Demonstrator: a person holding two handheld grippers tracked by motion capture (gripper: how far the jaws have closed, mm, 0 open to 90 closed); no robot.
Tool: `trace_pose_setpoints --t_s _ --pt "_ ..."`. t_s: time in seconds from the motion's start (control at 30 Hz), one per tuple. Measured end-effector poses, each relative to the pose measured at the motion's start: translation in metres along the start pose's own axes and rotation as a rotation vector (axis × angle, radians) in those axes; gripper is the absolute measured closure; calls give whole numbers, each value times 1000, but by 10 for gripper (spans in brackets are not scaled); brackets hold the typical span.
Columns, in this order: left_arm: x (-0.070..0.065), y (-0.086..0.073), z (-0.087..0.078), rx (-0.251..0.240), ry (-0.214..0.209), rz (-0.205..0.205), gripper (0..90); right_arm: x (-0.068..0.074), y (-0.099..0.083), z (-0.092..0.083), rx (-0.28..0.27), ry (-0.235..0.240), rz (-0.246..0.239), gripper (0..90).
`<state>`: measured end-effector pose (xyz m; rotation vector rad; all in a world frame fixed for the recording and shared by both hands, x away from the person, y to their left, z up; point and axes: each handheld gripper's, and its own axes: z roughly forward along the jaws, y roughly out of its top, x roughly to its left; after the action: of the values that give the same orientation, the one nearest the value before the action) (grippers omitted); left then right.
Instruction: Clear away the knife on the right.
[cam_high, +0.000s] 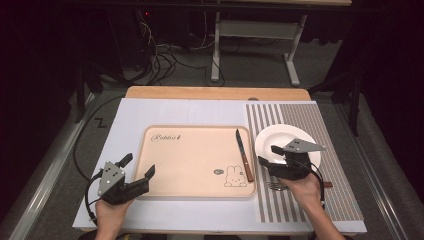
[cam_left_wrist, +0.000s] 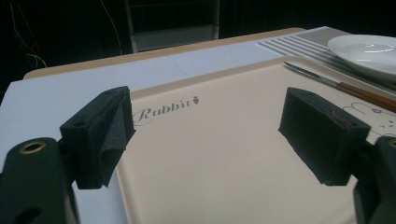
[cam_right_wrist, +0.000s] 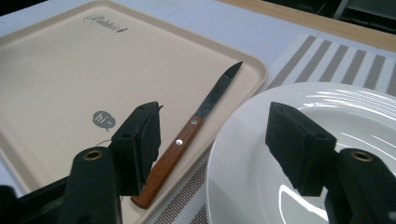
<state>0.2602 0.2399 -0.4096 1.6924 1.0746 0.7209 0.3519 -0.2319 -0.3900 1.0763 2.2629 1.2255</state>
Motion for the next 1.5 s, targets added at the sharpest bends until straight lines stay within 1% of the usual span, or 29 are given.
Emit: trace_pose_setpoints --t_s 0.03,0.13,0.23,0.53,0.63,0.73,0.9,1.03,1.13,1.23,1.3,1.33,1.5 --pt "-1 0 0 2 -2 2 183 -3 -3 -5 -15 -10 6 353" --pt "-2 0 0 -1 -1 5 180 -7 -9 -14 -42 -28 17 334" --pt "-2 0 0 0 -1 4 180 -11 -15 -21 -67 -38 26 317" --pt "-4 0 0 2 -3 7 182 -21 -32 -43 -170 -80 39 286" --pt "-6 0 -1 -3 -8 -1 183 -24 -37 -50 -209 -83 54 276" --pt "-8 0 -2 -6 -11 3 184 -28 -43 -57 -236 -98 62 271" --pt "-9 0 -4 -8 -14 2 186 -33 -51 -66 -261 -122 76 260" --pt "-10 -1 -5 -13 -17 4 187 -37 -62 -73 -275 -140 91 250" --pt "-10 -1 -5 -12 -16 4 187 -41 -67 -78 -285 -164 93 246" --pt "-10 -1 -5 -11 -15 4 187 -44 -72 -82 -293 -181 105 232" --pt "-10 -1 -5 -11 -14 3 187 -45 -74 -83 -296 -186 109 228" --pt "-9 -1 -5 -12 -14 1 187 -46 -76 -85 -299 -195 110 222" --pt "-9 -1 -5 -12 -11 2 187 -48 -82 -91 -293 -206 119 207"
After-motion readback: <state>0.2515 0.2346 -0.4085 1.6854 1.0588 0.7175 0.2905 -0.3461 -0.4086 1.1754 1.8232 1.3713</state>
